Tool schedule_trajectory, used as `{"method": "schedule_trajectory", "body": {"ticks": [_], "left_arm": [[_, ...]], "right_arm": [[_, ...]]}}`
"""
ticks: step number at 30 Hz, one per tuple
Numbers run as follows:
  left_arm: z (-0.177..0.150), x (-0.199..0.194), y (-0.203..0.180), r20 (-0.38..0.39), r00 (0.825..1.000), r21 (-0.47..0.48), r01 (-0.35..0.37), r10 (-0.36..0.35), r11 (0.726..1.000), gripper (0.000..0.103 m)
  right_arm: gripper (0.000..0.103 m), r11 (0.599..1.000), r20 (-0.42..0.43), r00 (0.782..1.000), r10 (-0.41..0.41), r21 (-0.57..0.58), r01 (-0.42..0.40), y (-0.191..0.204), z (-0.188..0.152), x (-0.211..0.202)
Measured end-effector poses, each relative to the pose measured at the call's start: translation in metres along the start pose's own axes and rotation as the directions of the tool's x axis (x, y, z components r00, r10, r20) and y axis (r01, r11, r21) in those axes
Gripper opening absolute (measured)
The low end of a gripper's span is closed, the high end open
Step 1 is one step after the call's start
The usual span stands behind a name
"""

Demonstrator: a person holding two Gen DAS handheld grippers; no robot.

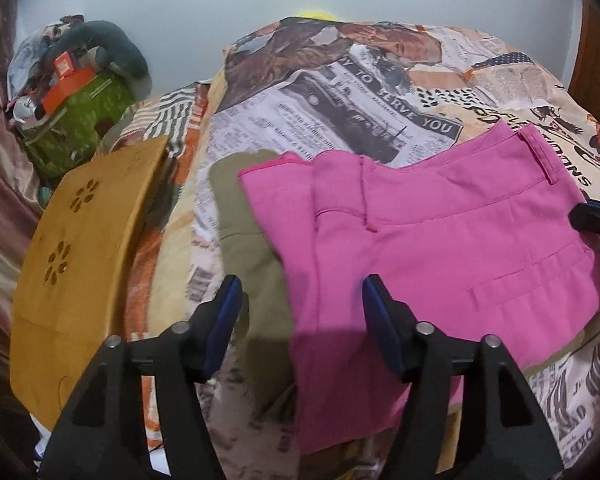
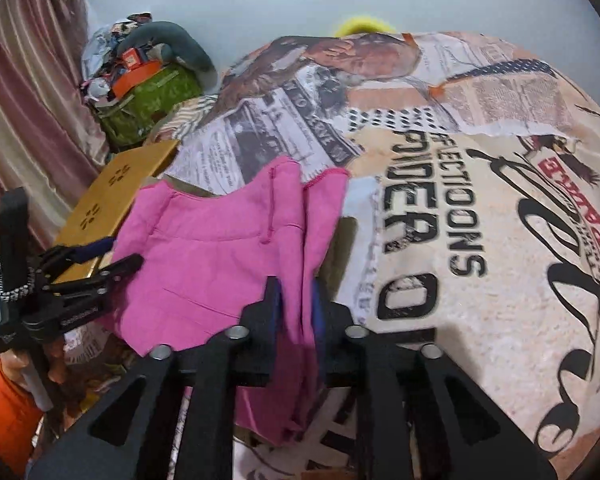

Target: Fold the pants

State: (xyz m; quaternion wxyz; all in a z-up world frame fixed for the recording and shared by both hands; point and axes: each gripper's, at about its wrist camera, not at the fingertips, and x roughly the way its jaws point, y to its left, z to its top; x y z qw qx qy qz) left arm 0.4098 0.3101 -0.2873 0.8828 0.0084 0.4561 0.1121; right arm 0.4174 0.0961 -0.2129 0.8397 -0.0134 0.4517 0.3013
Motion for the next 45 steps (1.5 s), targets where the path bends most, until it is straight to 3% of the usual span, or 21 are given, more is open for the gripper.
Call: {"method": "schedule_trajectory", "body": {"ticks": [1, 3, 10, 14, 18, 21, 23, 27, 28, 33, 41, 43, 45], "left_arm": [[-0.001, -0.003, 0.004, -0.005, 1.000, -0.003, -0.012, 0.012, 1.000, 0.067], [-0.004, -0.010, 0.011, -0.013, 0.999, -0.011, -0.041, 0.041, 0.999, 0.067], [-0.015, -0.049, 0.032, -0.035, 0.996, -0.036, -0.088, 0.086, 0.996, 0.067], [-0.009, -0.107, 0.033, 0.040, 0.998, -0.076, -0.039, 0.042, 0.996, 0.067], [-0.003, -0.186, 0.022, 0.156, 0.988, -0.088, 0.013, 0.001, 0.996, 0.067], [-0.005, -0.254, 0.009, 0.261, 0.965, -0.086, 0.060, -0.036, 0.995, 0.067], [-0.008, -0.290, 0.002, 0.320, 0.946, -0.079, 0.078, -0.049, 0.994, 0.067], [-0.028, -0.374, -0.017, 0.443, 0.894, -0.073, 0.112, -0.068, 0.991, 0.068], [-0.033, -0.386, -0.020, 0.457, 0.887, -0.073, 0.118, -0.072, 0.990, 0.068], [-0.073, -0.460, -0.040, 0.573, 0.817, -0.071, 0.126, -0.063, 0.990, 0.068], [-0.128, -0.518, -0.055, 0.674, 0.736, -0.062, 0.135, -0.059, 0.989, 0.068], [-0.142, -0.528, -0.059, 0.693, 0.719, -0.066, 0.127, -0.046, 0.990, 0.070], [-0.150, -0.532, -0.059, 0.700, 0.713, -0.071, 0.129, -0.043, 0.989, 0.076]], "right_arm": [[0.027, 1.000, 0.003, 1.000, 0.000, 0.008, 0.000, -0.002, -0.001, -0.002], [0.041, 1.000, -0.004, 1.000, -0.019, 0.021, 0.019, -0.004, -0.003, -0.008], [0.042, 1.000, 0.046, 0.999, -0.012, -0.007, 0.012, 0.005, -0.005, -0.061], [0.042, 0.997, 0.131, 0.991, 0.001, -0.071, 0.008, 0.025, -0.002, -0.105], [0.042, 0.992, 0.237, 0.971, 0.039, -0.130, -0.008, 0.051, -0.001, -0.162], [0.042, 0.985, 0.327, 0.942, 0.073, -0.173, -0.016, 0.072, -0.005, -0.211], [0.042, 0.978, 0.397, 0.912, 0.099, -0.208, -0.015, 0.088, -0.012, -0.249], [0.042, 0.966, 0.493, 0.855, 0.160, -0.255, -0.034, 0.111, -0.031, -0.308], [0.042, 0.964, 0.512, 0.841, 0.174, -0.264, -0.039, 0.115, -0.037, -0.321], [0.043, 0.955, 0.594, 0.773, 0.222, -0.293, -0.048, 0.133, -0.075, -0.376], [0.043, 0.959, 0.661, 0.726, 0.190, -0.284, 0.008, 0.156, -0.131, -0.408], [0.043, 0.961, 0.665, 0.724, 0.184, -0.275, 0.009, 0.158, -0.139, -0.410], [0.043, 0.963, 0.655, 0.734, 0.179, -0.271, 0.006, 0.161, -0.143, -0.407]]}}
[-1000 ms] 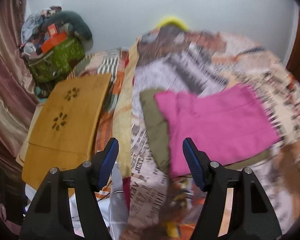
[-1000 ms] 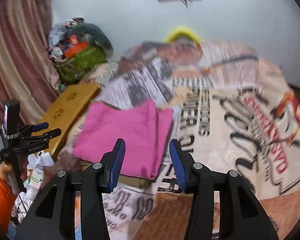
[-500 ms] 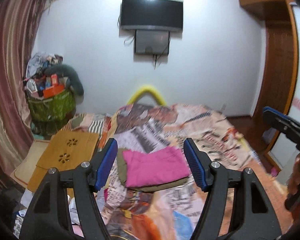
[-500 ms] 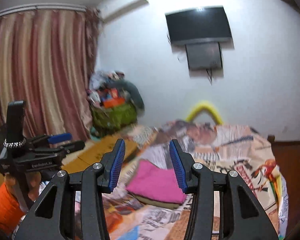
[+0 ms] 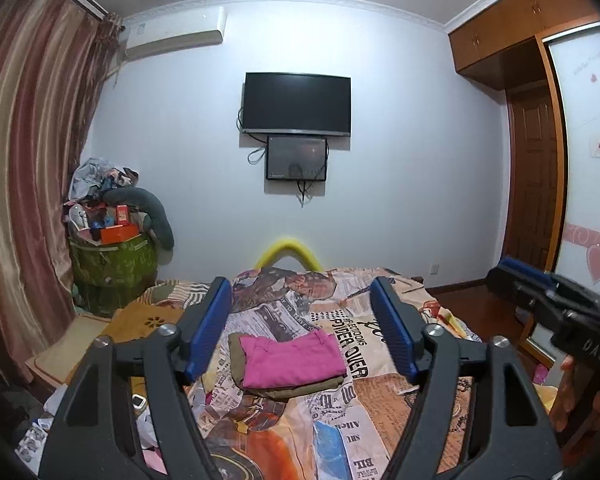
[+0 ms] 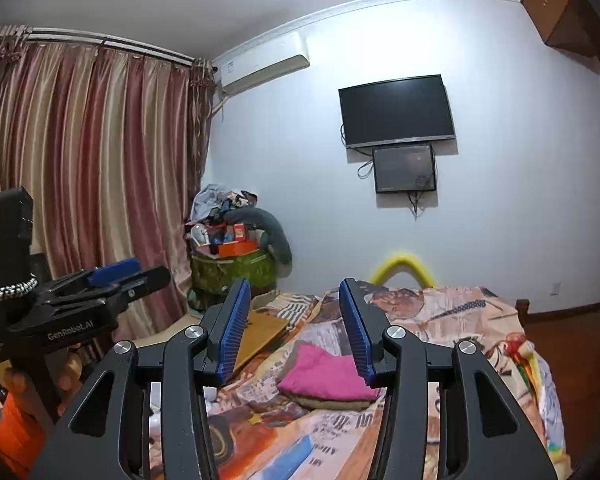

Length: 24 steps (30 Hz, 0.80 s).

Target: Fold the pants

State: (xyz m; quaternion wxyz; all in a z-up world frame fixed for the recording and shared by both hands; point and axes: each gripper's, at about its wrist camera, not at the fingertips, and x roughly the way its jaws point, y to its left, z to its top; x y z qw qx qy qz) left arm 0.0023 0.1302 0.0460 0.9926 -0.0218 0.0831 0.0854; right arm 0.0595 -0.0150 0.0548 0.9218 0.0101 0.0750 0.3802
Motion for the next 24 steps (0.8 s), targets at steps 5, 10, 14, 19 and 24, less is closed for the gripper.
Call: {"method": "schedule_trajectory", "body": {"ticks": [5, 10, 14, 19, 24], "left_arm": [[-0.007, -0.008, 0.003, 0.012, 0.999, -0.006, -0.039, 0.039, 0.999, 0.093], [-0.012, -0.016, 0.008, 0.030, 0.997, -0.018, -0.070, 0.071, 0.997, 0.103], [-0.015, -0.015, 0.009, 0.014, 0.998, -0.028, -0.059, 0.059, 0.998, 0.103], [-0.019, -0.015, 0.009, 0.010, 0.998, -0.030, -0.062, 0.062, 0.998, 0.103], [-0.022, -0.013, 0.008, -0.002, 0.998, -0.023, -0.066, 0.066, 0.998, 0.103]], "right_arm": [[0.073, 0.999, -0.001, 0.999, -0.034, 0.004, 0.034, 0.002, -0.001, -0.003], [0.099, 0.997, 0.007, 0.998, -0.064, 0.038, 0.063, -0.001, -0.003, -0.011], [0.103, 0.996, 0.011, 0.996, -0.089, 0.032, 0.089, 0.001, -0.004, -0.015], [0.103, 0.996, 0.006, 0.996, -0.090, 0.026, 0.090, 0.004, -0.007, -0.017], [0.103, 0.996, 0.002, 0.996, -0.092, 0.013, 0.092, 0.005, -0.010, -0.018]]}}
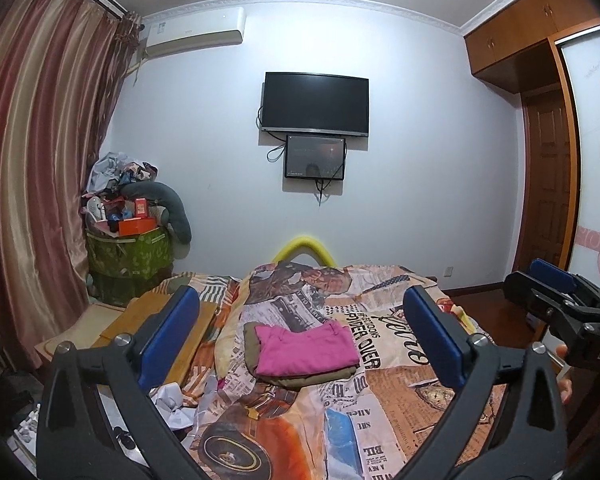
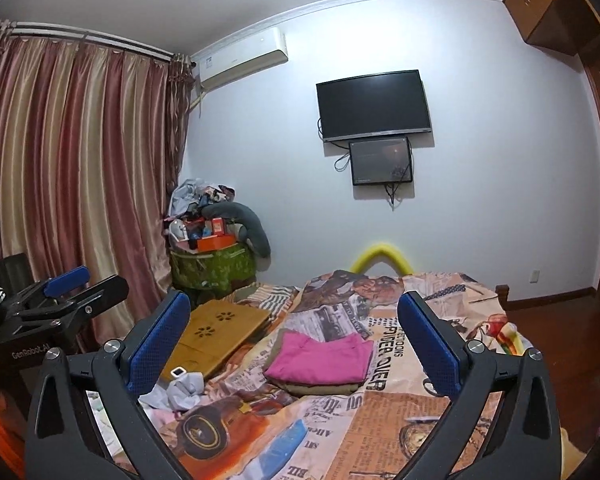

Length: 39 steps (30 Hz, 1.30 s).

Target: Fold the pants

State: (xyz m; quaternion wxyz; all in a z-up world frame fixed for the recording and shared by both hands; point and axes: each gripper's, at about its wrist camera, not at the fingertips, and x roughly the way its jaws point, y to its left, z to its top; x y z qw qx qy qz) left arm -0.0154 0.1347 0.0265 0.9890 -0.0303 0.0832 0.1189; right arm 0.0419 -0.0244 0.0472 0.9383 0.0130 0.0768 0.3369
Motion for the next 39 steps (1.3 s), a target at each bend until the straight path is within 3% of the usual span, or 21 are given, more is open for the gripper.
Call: {"method": "schedule_trajectory", "body": {"ticks": [39], "left_arm": [[-0.011, 0.017, 0.000, -0.048, 0.999, 0.013, 0.021, -0.021, 1.000, 0.103]], "right_arm": [[0.103, 0.999, -0.038, 0.999, -0.024, 0.027, 0.025, -0.013, -0.006, 0.005]]}}
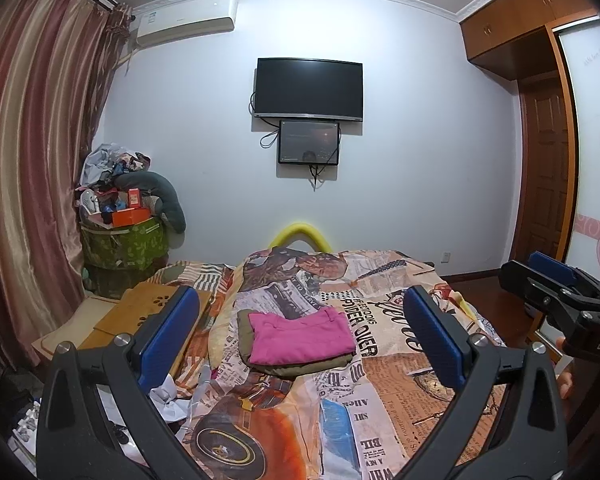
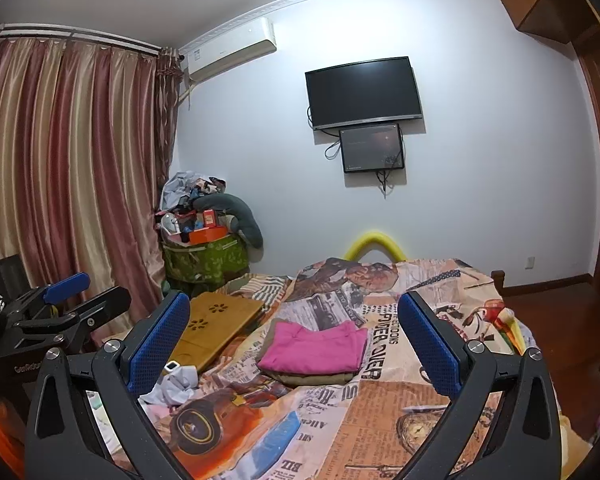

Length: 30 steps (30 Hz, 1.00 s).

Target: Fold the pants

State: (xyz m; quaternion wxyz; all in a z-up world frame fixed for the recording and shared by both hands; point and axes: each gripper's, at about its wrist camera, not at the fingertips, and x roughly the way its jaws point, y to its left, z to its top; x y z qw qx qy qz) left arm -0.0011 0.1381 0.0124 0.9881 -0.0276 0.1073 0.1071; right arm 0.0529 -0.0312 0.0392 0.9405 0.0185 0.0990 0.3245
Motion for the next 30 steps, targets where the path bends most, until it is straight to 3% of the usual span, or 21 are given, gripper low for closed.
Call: {"method": "schedule_trajectory", "body": {"ticks": [11, 30], "left_arm": [[-0.0011, 0.0035, 0.0057, -0.017, 1.000, -0.029, 0.023, -0.023, 0.999, 0.103], [-0.0046, 0.0080, 0.0044, -0.033, 0.998, 0.002, 0.048, -0.048, 0.999, 0.103]], "right_arm": [[0.103, 1.000, 0.008, 1.000, -0.008, 0.002, 0.008, 0.0004, -0.0020, 0.0008], [0.103, 1.000, 0.000, 1.000, -0.005, 0.010, 0.005, 0.0011, -0.0045, 0.0019]]}}
